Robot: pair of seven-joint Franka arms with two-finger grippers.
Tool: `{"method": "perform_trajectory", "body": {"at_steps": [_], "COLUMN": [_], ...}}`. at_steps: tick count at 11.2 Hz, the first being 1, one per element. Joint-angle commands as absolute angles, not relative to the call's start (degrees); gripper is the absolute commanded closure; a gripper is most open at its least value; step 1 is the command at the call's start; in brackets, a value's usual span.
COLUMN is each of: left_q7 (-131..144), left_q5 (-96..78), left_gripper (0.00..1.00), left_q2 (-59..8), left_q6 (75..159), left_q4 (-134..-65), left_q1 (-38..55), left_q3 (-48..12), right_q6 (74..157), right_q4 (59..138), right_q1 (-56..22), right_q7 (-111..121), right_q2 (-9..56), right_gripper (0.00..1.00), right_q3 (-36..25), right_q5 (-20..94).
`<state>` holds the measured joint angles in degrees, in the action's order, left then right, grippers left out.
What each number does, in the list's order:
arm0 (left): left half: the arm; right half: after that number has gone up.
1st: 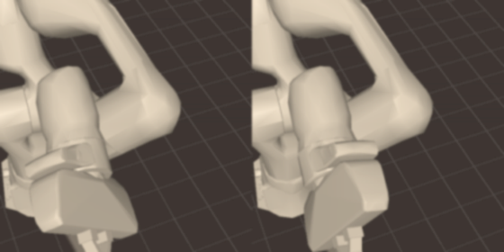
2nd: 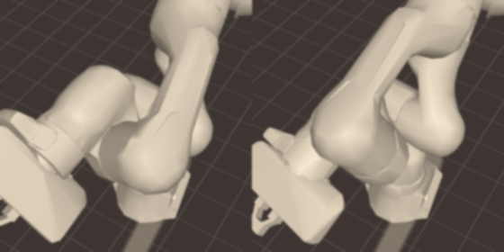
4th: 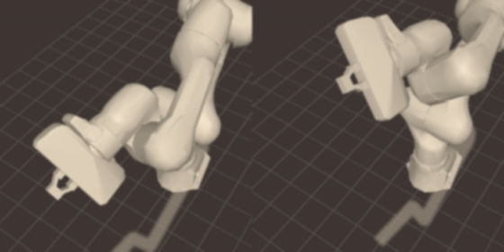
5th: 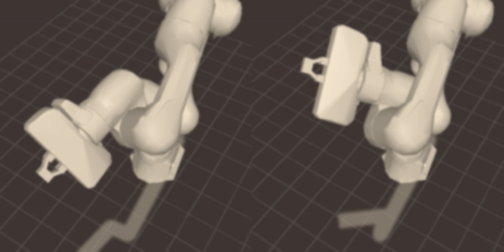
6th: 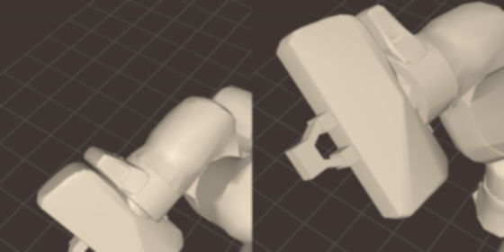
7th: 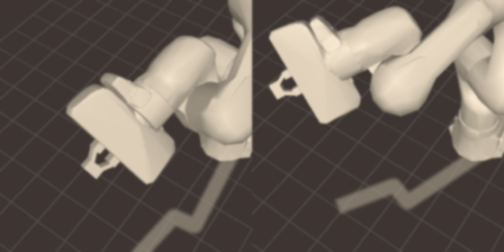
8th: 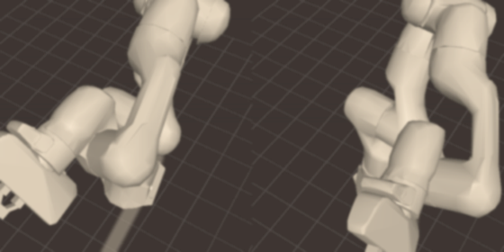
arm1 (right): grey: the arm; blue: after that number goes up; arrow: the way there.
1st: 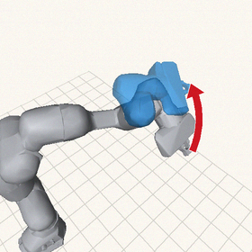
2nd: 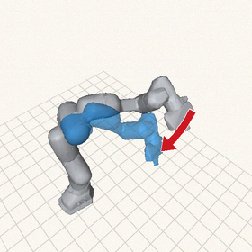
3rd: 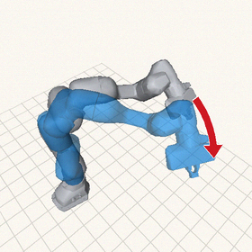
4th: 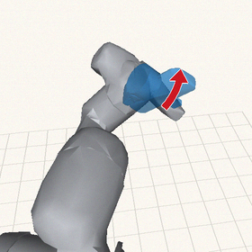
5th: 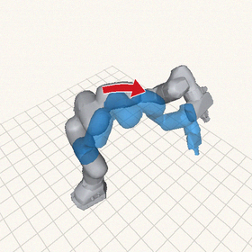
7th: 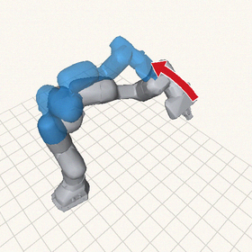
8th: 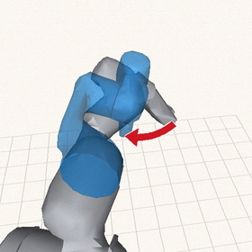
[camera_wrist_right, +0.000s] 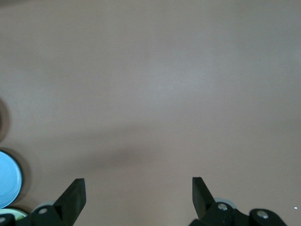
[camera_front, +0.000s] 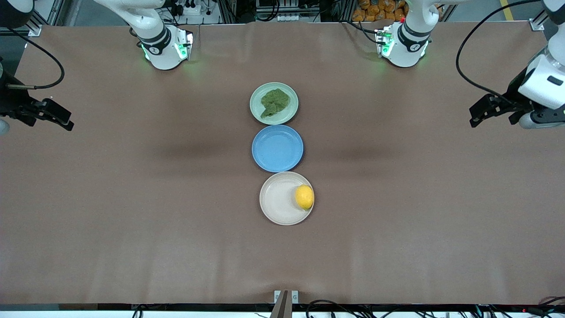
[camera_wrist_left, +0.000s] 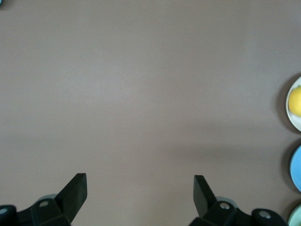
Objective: Place lemon and lettuce in plates
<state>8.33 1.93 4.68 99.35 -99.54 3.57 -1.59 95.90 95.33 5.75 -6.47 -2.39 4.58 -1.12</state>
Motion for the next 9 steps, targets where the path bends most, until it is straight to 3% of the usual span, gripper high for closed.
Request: {"method": "perform_trajectory", "body": {"at_steps": [1,9], "left_q7": [6.07,6.15], "left_q5": [1.05,0.70], "left_gripper": [0.00,0.00], "left_q2": [5.80,5.54], "left_q6": [94.40,93.43], "left_q4": [-97.73,-95.71], "left_q1": [3.34,3.25], "left_q3": [-4.47,-4.48], "right_q6": [95.54,95.71], "right_q4": [95.98,95.89], "right_q1": [4.14,-0.09], "right_q7": [-5.63,-5.63], "right_q2": [-3.43,-2.99], "right_gripper": [0.00,0.00], "right_q3": [3.60,0.79], "right_q5": [0.35,0.44]}}
